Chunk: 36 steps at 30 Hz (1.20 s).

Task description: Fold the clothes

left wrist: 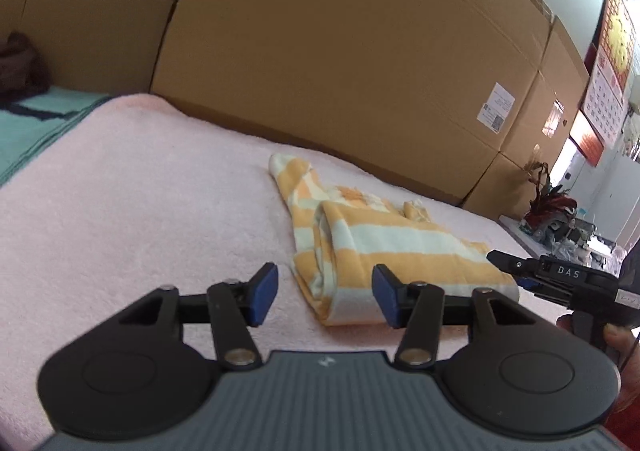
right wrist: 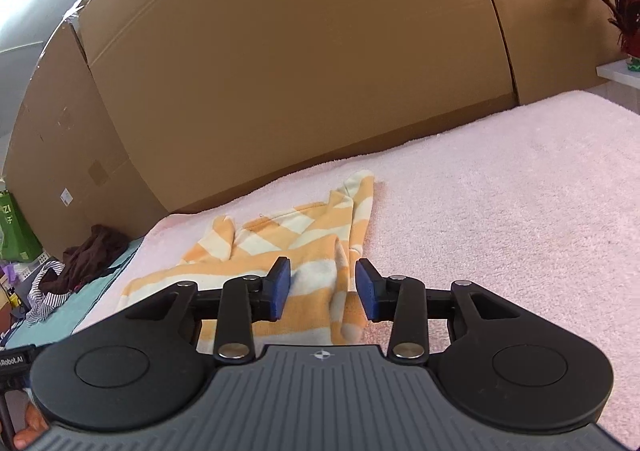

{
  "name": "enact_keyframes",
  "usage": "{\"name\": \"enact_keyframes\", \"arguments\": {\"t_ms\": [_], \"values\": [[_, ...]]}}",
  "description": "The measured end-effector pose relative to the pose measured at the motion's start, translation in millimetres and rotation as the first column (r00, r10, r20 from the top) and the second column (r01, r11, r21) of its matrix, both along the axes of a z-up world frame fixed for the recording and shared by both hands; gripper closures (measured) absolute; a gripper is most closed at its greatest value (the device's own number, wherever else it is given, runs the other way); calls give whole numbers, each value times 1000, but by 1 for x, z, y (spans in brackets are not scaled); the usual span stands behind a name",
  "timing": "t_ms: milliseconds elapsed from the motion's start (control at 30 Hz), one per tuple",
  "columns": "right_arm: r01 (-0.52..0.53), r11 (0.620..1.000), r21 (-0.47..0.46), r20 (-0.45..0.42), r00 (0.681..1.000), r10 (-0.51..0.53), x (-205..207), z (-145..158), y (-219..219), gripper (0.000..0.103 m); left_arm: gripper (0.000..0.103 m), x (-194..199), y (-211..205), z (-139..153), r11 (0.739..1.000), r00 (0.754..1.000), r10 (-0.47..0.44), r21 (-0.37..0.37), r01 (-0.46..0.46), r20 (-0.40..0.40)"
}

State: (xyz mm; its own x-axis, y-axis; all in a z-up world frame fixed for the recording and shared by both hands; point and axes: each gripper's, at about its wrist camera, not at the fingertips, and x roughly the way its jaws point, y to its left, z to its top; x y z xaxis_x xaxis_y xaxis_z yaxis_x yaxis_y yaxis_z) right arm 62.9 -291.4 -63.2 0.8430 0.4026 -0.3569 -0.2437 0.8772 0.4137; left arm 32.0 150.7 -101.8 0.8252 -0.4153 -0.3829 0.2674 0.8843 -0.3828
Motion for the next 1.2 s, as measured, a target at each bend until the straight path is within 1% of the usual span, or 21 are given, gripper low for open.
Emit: {"name": "enact_keyframes", "arguments": {"t_ms": [100, 200, 233, 267, 333, 367, 400, 467, 500, 533, 633, 733, 800, 833, 867, 933, 967, 1000, 1100, 1133, 1200], "values": [[-11, 1000, 6, -15, 1000, 11, -5, -1, -7, 63, 49, 2, -11, -2, 998, 998, -60, -5, 60, -10], [-15, 999, 35, -26, 1000, 16, -10, -2, -16, 63, 46, 6, -27, -6, 997, 999, -44, 57, 44, -2], [-15, 999, 39, -29, 999, 17, -12, -3, -18, 63, 46, 6, -28, -6, 998, 999, -43, 50, 43, -4], [-17, 999, 40, -31, 999, 18, -13, -4, -19, 63, 49, 7, -29, -6, 998, 999, -42, 42, 43, -6], [-21, 999, 39, -33, 999, 22, -14, -6, -18, 63, 64, 10, -29, -3, 999, 999, -37, 34, 37, -14], [-25, 999, 39, -31, 999, 26, -14, -7, -17, 63, 81, 13, -24, -2, 999, 999, -39, -12, 38, -32], [-27, 999, 41, -30, 999, 28, -14, -8, -17, 65, 91, 17, -13, -2, 993, 997, -53, -111, 46, -64], [-34, 997, 66, -31, 999, 36, -13, -7, -17, 76, 97, 27, 9, -7, 950, 988, -88, -310, 45, -126], [-42, 995, 89, -33, 998, 45, -12, -7, -18, 78, 97, 32, 18, -11, 933, 983, -91, -360, 29, -158], [-46, 993, 107, -41, 998, 50, -10, -7, -19, 78, 98, 35, 23, -16, 927, 980, -83, -376, 9, -183], [-48, 988, 143, -63, 996, 57, -3, -11, -19, 78, 96, 33, 23, -25, 950, 985, -53, -312, -1, -166], [-45, 987, 154, -72, 996, 57, 0, -15, -17, 78, 94, 29, 20, -21, 967, 990, -51, -253, 17, -128], [-38, 988, 147, -62, 997, 47, -2, -13, -18, 78, 95, 34, 23, -23, 962, 988, -88, -268, 52, -124], [-33, 990, 134, -47, 998, 40, -4, -11, -19, 78, 89, 37, 28, -24, 960, 987, -100, -273, 62, -125], [-23, 994, 110, -28, 999, 26, -7, -8, -20, 77, 88, 39, 31, -24, 960, 987, -100, -274, 63, -124], [5, 1000, 25, 13, 1000, -5, -13, 0, -20, 77, 89, 36, 36, -19, 965, 991, -64, -260, 31, -119], [13, 1000, -6, 32, 999, -13, -16, 3, -20, 79, 96, 33, 37, -15, 971, 993, -43, -240, 16, -109], [5, 1000, -8, 45, 999, -5, -17, 6, -20, 80, 101, 31, 34, -8, 979, 996, -31, -201, 14, -83], [-48, 999, 21, 59, 997, 46, -16, 12, -18, 79, 99, 25, 16, 11, 992, 998, -65, -104, 66, 13], [-51, 998, 22, 49, 998, 50, -12, 12, -14, 78, 98, 26, 12, 14, 994, 997, -70, -84, 72, 29], [4, 1000, -4, 32, 999, -4, -2, 8, -6, 74, 73, 35, 9, 8, 995, 999, -51, -90, 51, 3]]}}
